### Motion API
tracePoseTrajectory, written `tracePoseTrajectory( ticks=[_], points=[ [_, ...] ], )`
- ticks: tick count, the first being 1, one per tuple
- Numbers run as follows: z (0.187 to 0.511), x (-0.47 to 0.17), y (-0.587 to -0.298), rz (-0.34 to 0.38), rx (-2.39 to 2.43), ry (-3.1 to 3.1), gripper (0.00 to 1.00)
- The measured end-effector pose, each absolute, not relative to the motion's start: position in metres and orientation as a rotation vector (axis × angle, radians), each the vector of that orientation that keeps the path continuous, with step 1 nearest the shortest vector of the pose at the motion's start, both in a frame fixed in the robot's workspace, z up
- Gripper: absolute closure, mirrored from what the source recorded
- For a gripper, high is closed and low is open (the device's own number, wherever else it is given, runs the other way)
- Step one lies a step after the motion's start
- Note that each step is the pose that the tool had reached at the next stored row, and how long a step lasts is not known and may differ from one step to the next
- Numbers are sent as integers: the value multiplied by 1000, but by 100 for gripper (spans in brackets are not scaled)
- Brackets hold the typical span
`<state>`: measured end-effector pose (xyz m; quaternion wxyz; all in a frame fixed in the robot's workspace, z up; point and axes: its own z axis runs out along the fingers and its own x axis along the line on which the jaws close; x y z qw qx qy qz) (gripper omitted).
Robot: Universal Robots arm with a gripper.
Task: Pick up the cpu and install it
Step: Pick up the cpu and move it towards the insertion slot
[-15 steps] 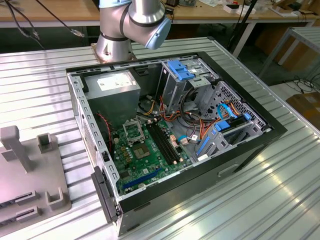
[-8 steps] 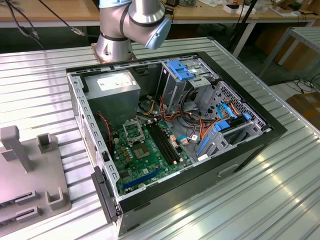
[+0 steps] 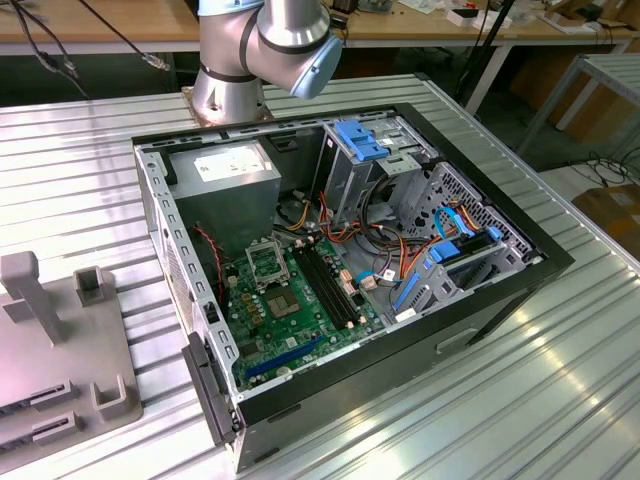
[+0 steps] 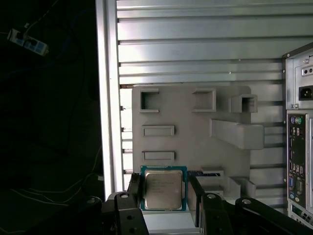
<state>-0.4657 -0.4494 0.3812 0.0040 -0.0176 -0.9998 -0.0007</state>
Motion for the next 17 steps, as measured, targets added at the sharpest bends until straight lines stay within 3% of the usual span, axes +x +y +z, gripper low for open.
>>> tracePoseTrajectory(
  ticks=[17],
  points=[
    [381,-456,-449,-2,-55,-3130,53]
  ],
)
